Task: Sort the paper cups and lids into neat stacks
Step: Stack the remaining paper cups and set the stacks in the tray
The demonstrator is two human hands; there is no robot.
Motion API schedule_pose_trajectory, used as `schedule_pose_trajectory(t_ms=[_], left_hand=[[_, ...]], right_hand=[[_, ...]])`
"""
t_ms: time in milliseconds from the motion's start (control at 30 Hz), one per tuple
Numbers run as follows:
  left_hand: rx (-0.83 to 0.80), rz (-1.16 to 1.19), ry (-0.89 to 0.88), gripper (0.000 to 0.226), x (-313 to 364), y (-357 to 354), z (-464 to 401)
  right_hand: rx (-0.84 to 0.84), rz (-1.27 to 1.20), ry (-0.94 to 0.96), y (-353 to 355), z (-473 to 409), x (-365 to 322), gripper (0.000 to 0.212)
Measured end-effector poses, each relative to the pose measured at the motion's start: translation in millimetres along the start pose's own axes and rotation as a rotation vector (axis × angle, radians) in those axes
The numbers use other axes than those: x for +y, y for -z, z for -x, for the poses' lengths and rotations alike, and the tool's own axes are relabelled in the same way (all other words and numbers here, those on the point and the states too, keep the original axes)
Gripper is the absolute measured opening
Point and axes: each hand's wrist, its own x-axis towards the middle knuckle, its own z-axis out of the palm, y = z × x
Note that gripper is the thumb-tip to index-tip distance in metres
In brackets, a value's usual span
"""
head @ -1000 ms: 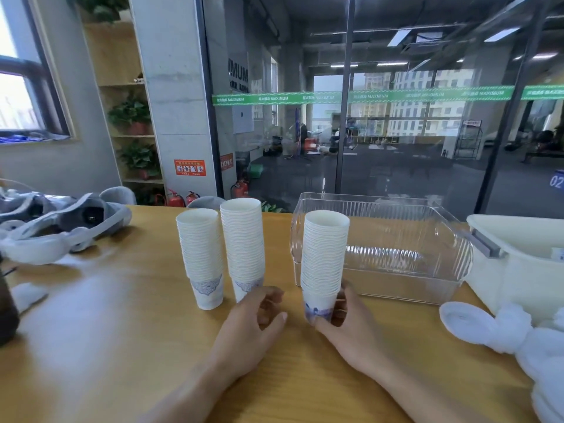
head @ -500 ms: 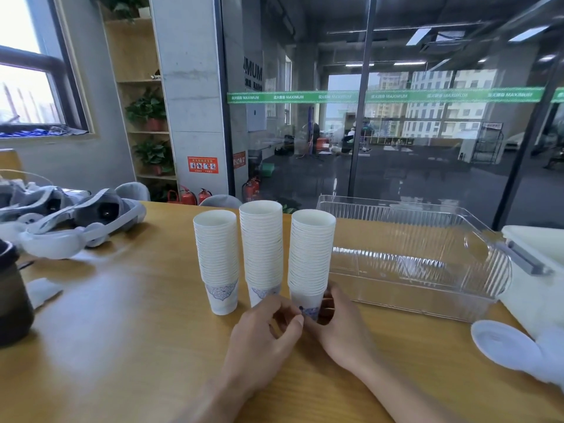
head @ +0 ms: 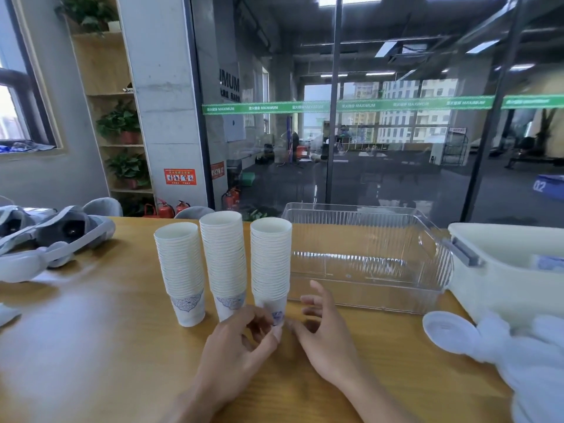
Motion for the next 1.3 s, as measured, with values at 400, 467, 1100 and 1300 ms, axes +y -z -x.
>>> schedule_pose_trajectory(t_ms=[400, 467, 1100, 1300], left_hand=[[-0.110, 0.045, -0.041, 0.011, 67.6, -65.9, -16.1], [-0.123, 0.086, -0.070, 0.012, 92.1, -89.3, -27.4], [-0.546, -0.094, -0.482, 0.033, 247.3, -285.5, -193.7], [-0.832, -0.318, -0.580, 0.047, 256.5, -337.7, -244.9]], right_hand=[[0.206, -0.030, 0.076, 118.3, 58.0, -18.8, 0.060], [0.243, -0.010, 0.105, 158.7, 63.5, -26.6, 0.055], [0.410, 0.487, -0.166, 475.2, 14.1, 19.2, 0.017], [0.054, 0.648, -0.249, 485.8, -17.9, 20.1, 0.020]])
